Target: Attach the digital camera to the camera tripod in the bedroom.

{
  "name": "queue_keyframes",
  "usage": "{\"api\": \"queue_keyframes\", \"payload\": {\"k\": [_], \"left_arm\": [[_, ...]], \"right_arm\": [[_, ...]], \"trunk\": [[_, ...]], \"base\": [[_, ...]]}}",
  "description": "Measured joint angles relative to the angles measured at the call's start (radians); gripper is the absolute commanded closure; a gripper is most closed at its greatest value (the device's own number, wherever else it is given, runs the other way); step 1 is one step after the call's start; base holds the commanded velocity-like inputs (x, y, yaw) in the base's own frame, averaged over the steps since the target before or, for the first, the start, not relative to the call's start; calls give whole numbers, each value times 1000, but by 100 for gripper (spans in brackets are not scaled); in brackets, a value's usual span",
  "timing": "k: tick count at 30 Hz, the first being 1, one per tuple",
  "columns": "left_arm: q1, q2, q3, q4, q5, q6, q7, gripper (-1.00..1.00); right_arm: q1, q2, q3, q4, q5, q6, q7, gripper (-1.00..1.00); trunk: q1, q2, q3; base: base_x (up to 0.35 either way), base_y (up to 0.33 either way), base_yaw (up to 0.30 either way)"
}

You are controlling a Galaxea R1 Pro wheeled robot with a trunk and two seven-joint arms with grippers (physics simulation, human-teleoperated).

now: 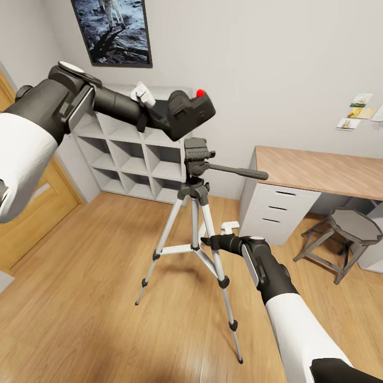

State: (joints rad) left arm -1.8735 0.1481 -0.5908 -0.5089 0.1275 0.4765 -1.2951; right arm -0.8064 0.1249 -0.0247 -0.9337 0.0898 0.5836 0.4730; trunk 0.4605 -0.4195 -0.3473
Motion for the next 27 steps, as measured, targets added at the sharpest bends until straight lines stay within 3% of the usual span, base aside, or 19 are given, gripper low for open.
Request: {"api": "queue_keyframes", "payload": {"k": [2,3,7,11,16,18,27], "left_arm": [[-8,5,-1,-1,-23,1,-20,100],[-15,13,-5,-11,-77,-5,-33,100],[-18,12,-4,-19,-110,-14,-38,100],[-18,15,-4,-33,-117,-18,-44,100],[-18,15,-5,-66,-132,-16,-112,100],[-18,13,-5,-103,-157,-5,-146,100],[-18,5,-4,-126,-172,19,-156,100]], "right_arm": [[0,0,0,0,0,0,0,100],[0,0,0,0,0,0,0,100],[0,0,0,0,-1,-1,-1,100],[0,0,0,2,-2,-2,-2,100],[0,0,0,2,-5,-3,-4,100],[0,0,0,3,-3,-3,-3,100],[0,0,0,3,-4,-4,-3,100]], "trunk": [[0,0,0],[0,0,0],[0,0,0],[0,0,0],[0,0,0],[0,0,0],[0,0,0]], "base": [[0,0,0],[0,0,0],[0,0,0],[0,0,0],[0,0,0],[0,0,0],[0,0,0]]}}
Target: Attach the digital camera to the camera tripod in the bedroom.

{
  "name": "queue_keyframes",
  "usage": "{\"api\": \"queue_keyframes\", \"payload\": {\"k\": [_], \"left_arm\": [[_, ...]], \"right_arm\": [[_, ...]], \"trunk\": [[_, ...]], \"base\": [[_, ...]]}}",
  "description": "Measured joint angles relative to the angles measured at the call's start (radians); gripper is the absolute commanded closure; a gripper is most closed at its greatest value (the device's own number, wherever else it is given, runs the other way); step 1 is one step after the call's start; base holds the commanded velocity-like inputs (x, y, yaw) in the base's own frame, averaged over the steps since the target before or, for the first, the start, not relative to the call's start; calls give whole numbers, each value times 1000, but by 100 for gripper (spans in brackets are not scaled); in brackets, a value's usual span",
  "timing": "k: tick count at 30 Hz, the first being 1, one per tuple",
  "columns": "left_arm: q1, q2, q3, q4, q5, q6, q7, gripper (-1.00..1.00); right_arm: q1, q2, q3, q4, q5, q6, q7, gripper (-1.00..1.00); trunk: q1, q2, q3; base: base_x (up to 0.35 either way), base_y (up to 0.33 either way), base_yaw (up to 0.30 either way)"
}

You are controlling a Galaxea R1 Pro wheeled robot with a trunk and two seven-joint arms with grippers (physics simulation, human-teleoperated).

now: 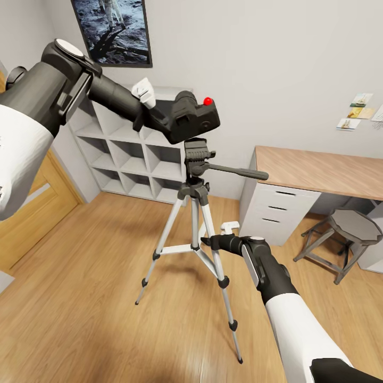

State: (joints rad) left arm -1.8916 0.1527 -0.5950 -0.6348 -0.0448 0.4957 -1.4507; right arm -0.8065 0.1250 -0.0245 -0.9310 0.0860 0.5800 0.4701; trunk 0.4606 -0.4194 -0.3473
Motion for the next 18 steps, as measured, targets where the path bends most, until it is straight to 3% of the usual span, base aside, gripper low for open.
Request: {"api": "queue_keyframes", "payload": {"k": [2,3,4,10,18], "left_arm": [[0,-16,0,-1,-3,13,7,100],[-7,-32,4,-1,-127,152,27,100],[-15,-33,2,-1,-136,165,29,100],[-54,-36,2,-1,-149,180,31,100],[-98,-64,1,-1,-153,186,32,100]], "right_arm": [[0,0,0,0,-1,1,0,100],[0,0,1,1,2,0,2,100],[0,0,0,1,3,0,2,100],[0,0,0,1,4,-1,3,100],[0,0,0,1,3,-1,2,100]], "trunk": [[0,0,0],[0,0,0],[0,0,0],[0,0,0],[0,0,0]], "base": [[0,0,0],[0,0,0],[0,0,0],[0,0,0],[0,0,0]]}}
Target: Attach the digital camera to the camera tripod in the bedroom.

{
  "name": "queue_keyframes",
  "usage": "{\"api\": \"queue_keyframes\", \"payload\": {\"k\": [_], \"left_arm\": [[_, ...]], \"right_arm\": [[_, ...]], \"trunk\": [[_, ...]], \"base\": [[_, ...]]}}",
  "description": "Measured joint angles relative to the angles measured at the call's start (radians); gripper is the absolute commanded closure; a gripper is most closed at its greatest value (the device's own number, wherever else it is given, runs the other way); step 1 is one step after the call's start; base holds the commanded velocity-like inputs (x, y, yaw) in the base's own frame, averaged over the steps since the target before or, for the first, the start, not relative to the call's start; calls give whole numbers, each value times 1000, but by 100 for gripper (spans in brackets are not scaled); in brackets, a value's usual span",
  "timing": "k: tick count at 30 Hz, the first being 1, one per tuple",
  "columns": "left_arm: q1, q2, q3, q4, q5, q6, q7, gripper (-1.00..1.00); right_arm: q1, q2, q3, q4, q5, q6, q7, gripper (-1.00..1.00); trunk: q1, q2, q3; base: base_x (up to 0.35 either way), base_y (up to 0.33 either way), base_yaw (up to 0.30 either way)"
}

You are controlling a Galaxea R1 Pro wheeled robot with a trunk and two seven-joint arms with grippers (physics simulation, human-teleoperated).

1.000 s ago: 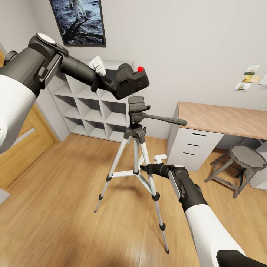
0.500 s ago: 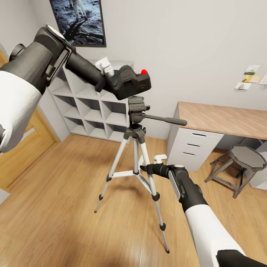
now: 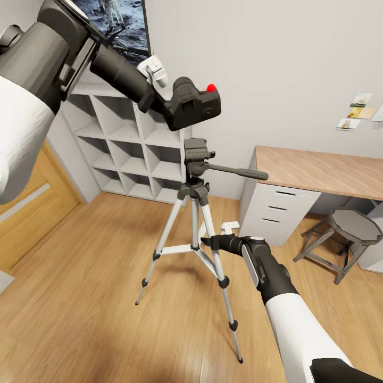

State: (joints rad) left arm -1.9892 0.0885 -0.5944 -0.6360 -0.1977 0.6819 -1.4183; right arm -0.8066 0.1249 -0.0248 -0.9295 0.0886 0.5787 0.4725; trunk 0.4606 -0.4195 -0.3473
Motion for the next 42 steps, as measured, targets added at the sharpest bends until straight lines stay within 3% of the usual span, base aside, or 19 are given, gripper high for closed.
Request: {"api": "queue_keyframes", "payload": {"k": [2,7,22,30,37,42], "left_arm": [[-7,-16,1,-1,1,0,-4,100],[-8,-27,0,-2,-6,-2,-13,100],[-8,-28,-12,-6,-10,-8,-25,100],[-8,-28,-92,-1,-54,-9,-67,100],[-8,-27,-93,5,-42,0,-77,100],[-8,1,-90,16,-15,0,-114,100]], "right_arm": [[0,0,0,0,0,0,0,100],[0,0,0,0,0,0,-1,100],[0,0,0,0,-3,1,-2,100],[0,0,0,0,-2,0,-2,100],[0,0,0,0,-2,0,-2,100],[0,0,1,0,-3,0,-3,100]], "trunk": [[0,0,0],[0,0,0],[0,0,0],[0,0,0],[0,0,0],[0,0,0]], "base": [[0,0,0],[0,0,0],[0,0,0],[0,0,0],[0,0,0],[0,0,0]]}}
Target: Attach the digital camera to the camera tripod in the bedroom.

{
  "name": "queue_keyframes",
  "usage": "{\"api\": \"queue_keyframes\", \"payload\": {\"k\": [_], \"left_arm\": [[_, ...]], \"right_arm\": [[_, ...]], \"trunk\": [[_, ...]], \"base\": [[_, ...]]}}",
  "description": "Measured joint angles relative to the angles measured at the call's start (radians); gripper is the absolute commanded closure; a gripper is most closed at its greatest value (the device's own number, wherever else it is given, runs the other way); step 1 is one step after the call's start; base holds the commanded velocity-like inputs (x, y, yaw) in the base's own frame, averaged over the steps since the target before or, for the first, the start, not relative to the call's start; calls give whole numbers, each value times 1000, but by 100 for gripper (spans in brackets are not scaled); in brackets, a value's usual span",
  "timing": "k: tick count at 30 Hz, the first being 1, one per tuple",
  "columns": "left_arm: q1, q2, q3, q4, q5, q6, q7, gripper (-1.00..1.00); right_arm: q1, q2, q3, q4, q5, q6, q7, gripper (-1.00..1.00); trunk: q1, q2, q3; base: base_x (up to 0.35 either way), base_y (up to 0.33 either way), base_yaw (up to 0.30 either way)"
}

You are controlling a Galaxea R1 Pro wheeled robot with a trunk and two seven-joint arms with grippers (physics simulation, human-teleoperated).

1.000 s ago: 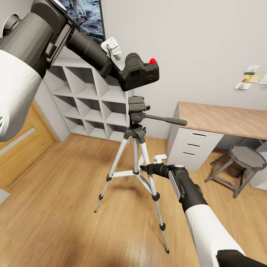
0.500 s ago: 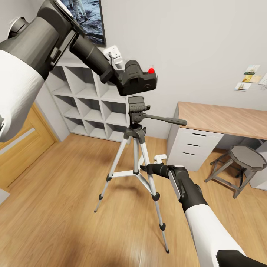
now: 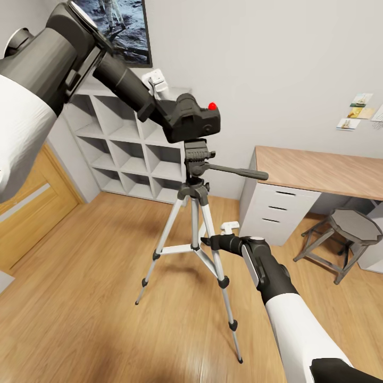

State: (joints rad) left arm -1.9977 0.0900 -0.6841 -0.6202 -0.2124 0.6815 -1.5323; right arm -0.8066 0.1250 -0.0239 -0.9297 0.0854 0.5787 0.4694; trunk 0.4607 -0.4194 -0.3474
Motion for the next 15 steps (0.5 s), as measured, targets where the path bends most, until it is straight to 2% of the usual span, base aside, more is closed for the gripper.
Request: {"api": "queue_keyframes", "payload": {"k": [2,3,4,10,15], "left_arm": [[0,5,0,3,17,0,-4,100],[0,16,1,6,59,0,-5,100],[0,22,1,8,86,0,-4,100],[0,28,2,11,127,9,0,100],[0,27,3,-2,202,93,-1,100]], "right_arm": [[0,0,0,0,-1,0,0,100],[0,0,0,0,-1,0,-1,100],[0,0,0,0,-2,0,-2,100],[0,0,0,1,-4,0,-3,100],[0,0,0,1,-4,0,-3,100]], "trunk": [[0,0,0],[0,0,0],[0,0,0],[0,0,0],[0,0,0]], "base": [[0,0,0],[0,0,0],[0,0,0],[0,0,0],[0,0,0]]}}
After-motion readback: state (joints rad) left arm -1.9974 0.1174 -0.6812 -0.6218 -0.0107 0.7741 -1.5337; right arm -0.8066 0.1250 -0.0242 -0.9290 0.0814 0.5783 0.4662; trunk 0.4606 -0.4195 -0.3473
